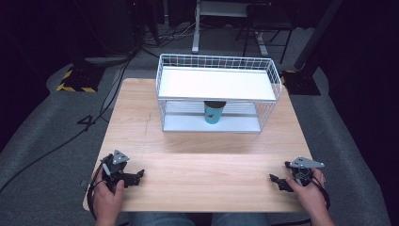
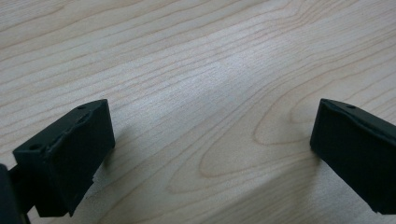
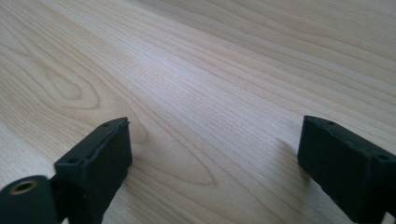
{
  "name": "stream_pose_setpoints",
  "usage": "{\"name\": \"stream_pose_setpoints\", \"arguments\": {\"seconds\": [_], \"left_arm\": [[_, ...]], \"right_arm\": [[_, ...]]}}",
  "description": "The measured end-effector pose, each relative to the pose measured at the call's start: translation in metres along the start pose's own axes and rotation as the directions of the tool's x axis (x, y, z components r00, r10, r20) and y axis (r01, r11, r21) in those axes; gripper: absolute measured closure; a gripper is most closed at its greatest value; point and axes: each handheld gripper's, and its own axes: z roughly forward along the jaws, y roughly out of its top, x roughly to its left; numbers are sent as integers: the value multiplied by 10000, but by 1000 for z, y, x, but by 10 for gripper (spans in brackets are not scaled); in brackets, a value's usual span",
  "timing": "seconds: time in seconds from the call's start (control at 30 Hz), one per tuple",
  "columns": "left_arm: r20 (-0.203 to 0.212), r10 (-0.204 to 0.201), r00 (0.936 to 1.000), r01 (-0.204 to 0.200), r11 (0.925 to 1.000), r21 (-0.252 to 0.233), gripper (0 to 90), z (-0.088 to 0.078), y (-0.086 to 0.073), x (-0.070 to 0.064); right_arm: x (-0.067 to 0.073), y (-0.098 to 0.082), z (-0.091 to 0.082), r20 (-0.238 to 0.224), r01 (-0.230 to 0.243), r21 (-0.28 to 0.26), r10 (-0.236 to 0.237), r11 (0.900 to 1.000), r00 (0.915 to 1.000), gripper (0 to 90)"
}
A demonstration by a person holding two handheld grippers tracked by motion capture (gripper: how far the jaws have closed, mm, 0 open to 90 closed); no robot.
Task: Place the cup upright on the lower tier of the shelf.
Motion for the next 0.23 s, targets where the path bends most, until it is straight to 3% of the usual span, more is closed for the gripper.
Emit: {"name": "stream_pose_setpoints", "arguments": {"seconds": [0.13,0.23], "left_arm": [[-2,25,10000,-25,10000,22,3,0,0,0],[-154,-172,9997,171,9999,-18,2,2,2,-1]], "right_arm": [[0,1,2,30,-48,117,47,9999,10000,51],[0,1,2,67,-77,126,76,9999,9999,47]]}}
